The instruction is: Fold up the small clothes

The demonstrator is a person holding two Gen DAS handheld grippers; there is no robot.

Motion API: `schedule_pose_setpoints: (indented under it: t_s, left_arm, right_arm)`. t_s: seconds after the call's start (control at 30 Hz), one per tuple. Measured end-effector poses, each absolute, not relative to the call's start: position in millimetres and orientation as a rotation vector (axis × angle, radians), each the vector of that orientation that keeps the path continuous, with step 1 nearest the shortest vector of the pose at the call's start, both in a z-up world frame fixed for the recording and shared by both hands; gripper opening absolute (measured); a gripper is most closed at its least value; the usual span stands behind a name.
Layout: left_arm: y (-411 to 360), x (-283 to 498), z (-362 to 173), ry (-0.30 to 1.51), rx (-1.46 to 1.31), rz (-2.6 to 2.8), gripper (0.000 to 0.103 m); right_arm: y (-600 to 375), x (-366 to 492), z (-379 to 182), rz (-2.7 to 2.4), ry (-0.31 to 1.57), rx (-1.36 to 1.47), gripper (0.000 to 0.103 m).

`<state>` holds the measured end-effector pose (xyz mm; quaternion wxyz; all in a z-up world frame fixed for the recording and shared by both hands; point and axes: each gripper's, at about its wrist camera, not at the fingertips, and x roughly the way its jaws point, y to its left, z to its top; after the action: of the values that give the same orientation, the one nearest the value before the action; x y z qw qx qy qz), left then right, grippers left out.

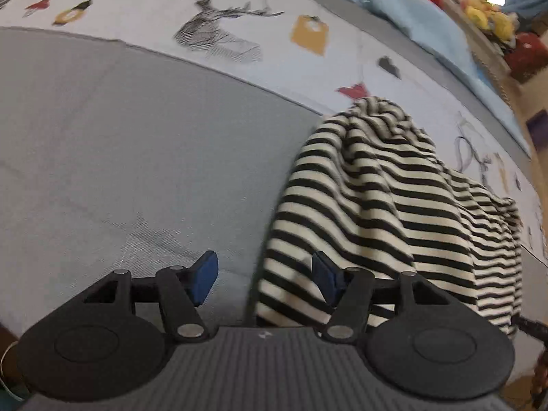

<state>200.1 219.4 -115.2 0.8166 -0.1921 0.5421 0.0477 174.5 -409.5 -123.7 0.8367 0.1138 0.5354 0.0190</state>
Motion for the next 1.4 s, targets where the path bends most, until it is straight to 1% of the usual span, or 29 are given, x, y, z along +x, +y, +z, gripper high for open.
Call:
schedule_pose_setpoints:
  t_s: [0.07, 0.17, 0.23, 0.27, 0.3, 0.33, 0.37, 0.4, 0.5, 0.57, 0.6, 0.67, 0.73, 0.77, 0.8, 0.87, 0.9, 0.93, 0.97, 1.07, 1.13, 1.17, 1.2, 1.23, 1.3, 1.33, 1.37, 1.4]
  left_arm:
    - [219.9, 199.4, -118.1, 1.157, -0.428, 0.101, 0.066]
    - [215.7, 199.5, -126.6, 1.205, -0.434, 0.076, 0.065]
    - [213.2, 199.8, -132.4, 1.229, -0.418, 0.061, 0.051]
    - [211.8, 199.7, -134.4, 1.241, -0.417, 0.039, 0.027]
    - [210.3, 198.5, -135.7, 1.251, -0.42, 0.01, 0.005]
    - [208.8, 197.6, -135.4, 1.251, -0.414, -0.018, 0.003]
    - [206.5, 194.9, -130.2, 1.228, -0.396, -0.046, 0.002]
    - [206.7, 192.4, -124.7, 1.198, -0.38, -0.059, 0.002]
    - [216.7, 176.5, -99.0, 1.06, -0.395, -0.059, 0.002]
    - [226.9, 164.9, -90.6, 1.02, -0.435, -0.043, 0.002]
    - [228.8, 161.2, -91.3, 1.034, -0.429, -0.024, 0.002]
    - [228.6, 162.0, -108.1, 1.145, -0.39, 0.017, 0.002]
    - [222.9, 164.9, -128.7, 1.273, -0.333, 0.045, 0.002]
    - [219.4, 165.6, -134.5, 1.309, -0.301, 0.056, 0.003]
    - [217.5, 166.7, -135.9, 1.321, -0.28, 0.064, 0.007]
    - [211.8, 165.2, -126.3, 1.281, -0.241, 0.075, 0.011]
    - [208.1, 163.9, -118.9, 1.242, -0.217, 0.078, 0.017]
    - [203.3, 162.3, -109.0, 1.19, -0.196, 0.071, 0.022]
    - [199.3, 159.5, -99.2, 1.135, -0.186, 0.053, 0.03]
    - [181.3, 158.4, -84.6, 1.049, -0.165, -0.049, 0.031]
    - [163.7, 162.0, -85.0, 1.042, -0.121, -0.119, 0.031]
    - [155.1, 164.3, -88.4, 1.056, -0.092, -0.152, 0.035]
    - [148.8, 166.6, -94.7, 1.085, -0.071, -0.179, 0.039]
    - [142.5, 168.2, -103.6, 1.135, -0.04, -0.191, 0.041]
    - [136.2, 174.4, -124.1, 1.241, 0.046, -0.135, 0.053]
    - [139.2, 176.9, -132.3, 1.277, 0.063, -0.096, 0.058]
    - [146.2, 178.8, -135.1, 1.295, 0.033, -0.064, 0.065]
    - [153.4, 178.5, -136.1, 1.298, -0.005, -0.049, 0.065]
  right_arm:
    - [-410.4, 169.3, -125.8, 0.009, 1.146, 0.256, 0.051]
    - [-401.8, 167.2, -129.8, 0.003, 1.153, 0.208, 0.051]
    - [-397.2, 167.6, -132.4, 0.004, 1.155, 0.173, 0.05]
    - [-397.0, 167.6, -133.5, 0.008, 1.157, 0.179, 0.048]
    - [-399.3, 168.4, -133.9, 0.012, 1.158, 0.194, 0.037]
    - [-401.6, 168.3, -133.6, 0.02, 1.157, 0.219, 0.024]
    - [-403.8, 169.0, -132.1, 0.024, 1.15, 0.238, 0.022]
    - [-406.5, 167.9, -128.1, 0.02, 1.127, 0.258, 0.016]
    - [-415.6, 159.5, -105.8, 0.005, 1.006, 0.318, 0.012]
    - [-422.2, 152.1, -91.3, 0.01, 0.932, 0.37, 0.011]
    - [-423.8, 148.7, -87.0, 0.006, 0.913, 0.377, 0.011]
    - [-423.5, 147.4, -89.9, -0.011, 0.941, 0.353, 0.011]
    - [-419.0, 152.5, -110.4, -0.047, 1.067, 0.291, 0.011]
    - [-416.4, 155.2, -121.4, -0.058, 1.132, 0.265, 0.012]
    - [-413.2, 157.3, -130.7, -0.074, 1.184, 0.24, 0.013]
    - [-409.8, 159.3, -132.0, -0.093, 1.184, 0.228, 0.014]
    - [-408.9, 159.4, -129.2, -0.105, 1.168, 0.223, 0.016]
    - [-407.9, 159.4, -126.3, -0.119, 1.156, 0.211, 0.022]
    - [-407.0, 159.4, -122.1, -0.139, 1.138, 0.19, 0.024]
    - [-400.2, 154.5, -101.5, -0.136, 1.012, 0.123, 0.025]
    - [-391.3, 151.4, -89.2, -0.042, 0.911, 0.107, 0.026]
    - [-386.7, 150.9, -87.2, 0.015, 0.891, 0.11, 0.026]
    - [-381.0, 152.3, -89.1, 0.069, 0.898, 0.113, 0.027]
    - [-376.5, 155.0, -93.8, 0.109, 0.928, 0.114, 0.027]
    - [-367.5, 161.1, -112.2, 0.155, 1.041, 0.088, 0.027]
    - [-362.7, 164.2, -123.4, 0.148, 1.104, 0.043, 0.027]
    - [-358.9, 166.8, -135.2, 0.128, 1.163, -0.014, 0.027]
    - [-356.9, 166.9, -141.3, 0.115, 1.19, -0.052, 0.027]
